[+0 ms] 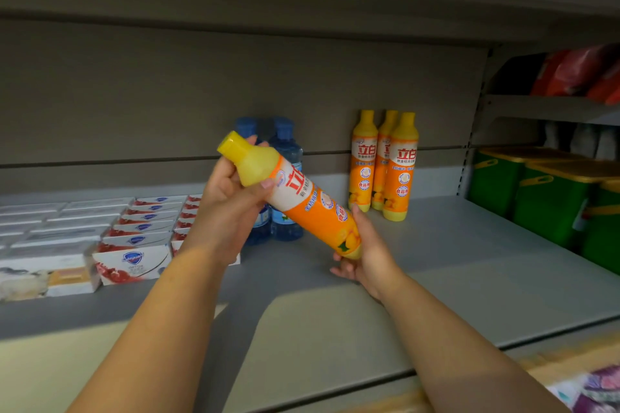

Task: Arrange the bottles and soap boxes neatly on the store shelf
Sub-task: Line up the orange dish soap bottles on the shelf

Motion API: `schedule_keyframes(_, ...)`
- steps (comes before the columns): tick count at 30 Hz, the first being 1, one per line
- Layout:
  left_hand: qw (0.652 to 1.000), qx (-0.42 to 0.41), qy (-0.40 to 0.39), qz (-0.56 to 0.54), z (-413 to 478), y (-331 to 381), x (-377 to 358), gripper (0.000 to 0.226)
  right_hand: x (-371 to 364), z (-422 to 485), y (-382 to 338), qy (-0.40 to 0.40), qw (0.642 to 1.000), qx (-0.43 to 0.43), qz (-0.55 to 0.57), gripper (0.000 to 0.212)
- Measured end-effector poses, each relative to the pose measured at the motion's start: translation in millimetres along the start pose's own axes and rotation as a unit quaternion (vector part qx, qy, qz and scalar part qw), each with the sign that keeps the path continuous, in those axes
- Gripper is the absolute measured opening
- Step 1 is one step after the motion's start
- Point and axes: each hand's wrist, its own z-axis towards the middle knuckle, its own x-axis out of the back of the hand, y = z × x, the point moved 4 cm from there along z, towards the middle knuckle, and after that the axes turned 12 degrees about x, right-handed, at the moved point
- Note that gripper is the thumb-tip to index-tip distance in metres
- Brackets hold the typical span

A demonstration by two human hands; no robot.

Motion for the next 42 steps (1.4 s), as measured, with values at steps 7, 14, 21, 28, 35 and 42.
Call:
schedule_keyframes(7,0.991,0.008,0.130,0.018,0.1,-8.1,8.5,0.043,0.3,3.1,-10.7,0.059,0.982,0.138,0.113,0.041)
schedule_keyframes(14,0.947,0.107,0.303,0.003,1.8,-29.3,32.8,0.029,0.6,-10.9,-27.4,0.054,0.940,0.338,-0.002,0.071)
schedule_keyframes(21,0.945,0.187,0.263,-0.045,9.1,-35.1,43.8,0.024,-3.5,-24.5,-36.2,0.061,0.853,0.494,-0.158,0.067)
schedule_keyframes(28,0.923,0.301,0.207,-0.120,9.4,-43.6,55.1,0.043,-36.7,-55.8,-43.0,-0.008,0.568,0.737,-0.367,0.047)
schedule_keyframes(35,0.913,0.308,0.216,-0.159,3.9,-59.2,55.0,0.042,-37.1,-48.6,-38.2,-0.084,0.803,0.536,-0.248,0.072)
schedule_keyframes(42,0.911,0.246,0.198,-0.266,6.6,-63.3,40.6,0.044,-29.3,-37.7,-37.9,-0.024,0.908,0.418,0.010,0.053)
